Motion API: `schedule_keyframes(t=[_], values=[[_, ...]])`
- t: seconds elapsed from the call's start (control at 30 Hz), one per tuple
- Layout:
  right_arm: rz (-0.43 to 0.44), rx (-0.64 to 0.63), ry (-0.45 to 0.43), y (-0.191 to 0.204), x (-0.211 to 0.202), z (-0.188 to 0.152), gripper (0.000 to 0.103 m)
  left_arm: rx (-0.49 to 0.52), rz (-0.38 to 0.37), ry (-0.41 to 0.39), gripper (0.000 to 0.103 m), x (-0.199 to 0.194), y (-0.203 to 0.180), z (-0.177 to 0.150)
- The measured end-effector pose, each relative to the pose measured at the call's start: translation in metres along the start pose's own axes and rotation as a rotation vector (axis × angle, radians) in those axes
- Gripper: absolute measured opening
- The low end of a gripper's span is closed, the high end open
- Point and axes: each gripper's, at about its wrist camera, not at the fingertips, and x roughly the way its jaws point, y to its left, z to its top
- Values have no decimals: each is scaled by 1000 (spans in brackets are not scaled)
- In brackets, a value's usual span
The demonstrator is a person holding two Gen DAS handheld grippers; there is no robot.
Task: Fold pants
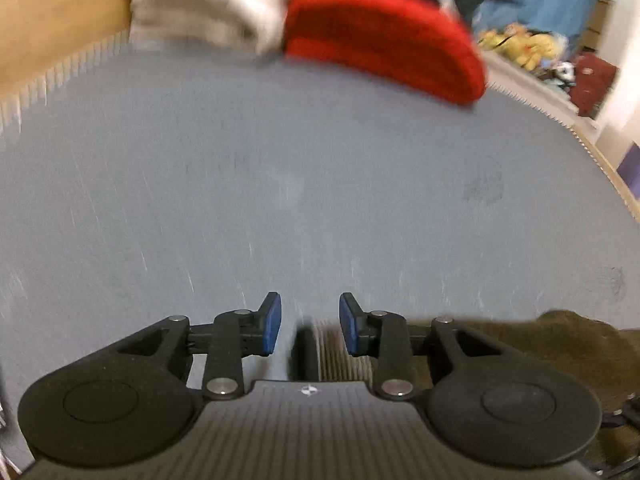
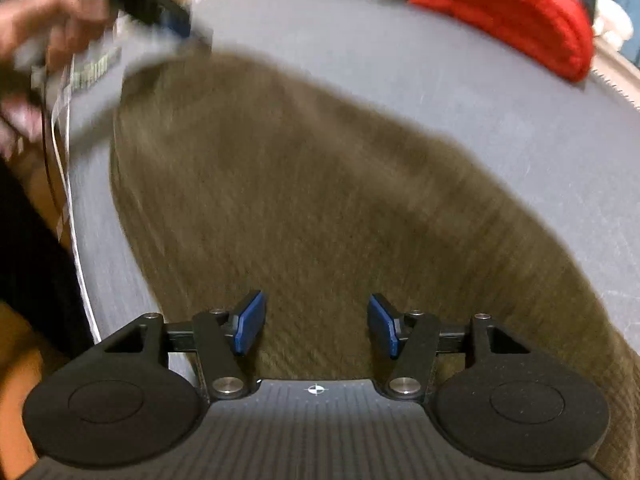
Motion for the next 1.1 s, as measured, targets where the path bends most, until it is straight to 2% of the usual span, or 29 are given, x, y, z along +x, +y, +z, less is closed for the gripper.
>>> schedule_keyframes(t=[0.07,0.13,0.2,0.23,0.27,0.3,0.33,0.37,0.47,0.57,0.63,0.7,0.73,0.8,0.87,0.9,0.93,0.97,1.0,1.07,1.1], values=[[-4,-10,-13,3,-2,0,61,50,-57,-59,36,-16,-11,1],[9,20,-24,-1,-8,2,61,95,-156,-39,36,-19,-25,-5],[20,38,-52,-3,-13,6,61,186,-231,6,35,-14,-40,-13],[21,45,-52,-4,-11,7,61,256,-231,42,34,-9,-46,-20],[17,46,-40,-5,-9,8,61,313,-201,98,33,2,-51,-31],[8,37,-19,-4,-6,8,61,362,-128,205,28,19,-50,-43],[3,24,-6,-2,-1,7,62,409,-68,298,28,36,-46,-56],[-4,12,-7,0,1,7,62,461,-74,290,28,38,-47,-63],[7,20,-12,-2,-2,10,62,433,-63,292,27,34,-48,-58],[-7,47,-53,-9,-12,9,62,483,-41,250,27,30,-57,-52],[-18,68,-43,-15,-13,7,62,471,-102,214,28,20,-63,-49],[-45,46,11,-12,-3,0,63,453,-213,183,28,9,-72,-45],[-51,30,6,-9,-2,-4,63,457,-258,178,29,7,-76,-46],[-44,29,4,-8,-5,-5,64,492,-334,200,31,6,-89,-53],[-39,54,2,-12,-9,-7,64,566,-398,280,36,17,-106,-66],[-45,59,-4,-15,-13,-9,64,617,-393,347,43,26,-115,-78],[-58,60,-10,-16,-15,-11,64,700,-342,397,45,37,-123,-93],[-77,67,-17,-19,-19,-14,64,805,-314,368,45,36,-133,-103],[-91,79,-22,-24,-22,-16,64,842,-298,363,45,33,-141,-103],[-136,125,-37,-35,-30,-22,64,785,-285,348,45,31,-147,-92],[-163,153,-47,-42,-35,-26,64,784,-287,312,45,26,-152,-88]])
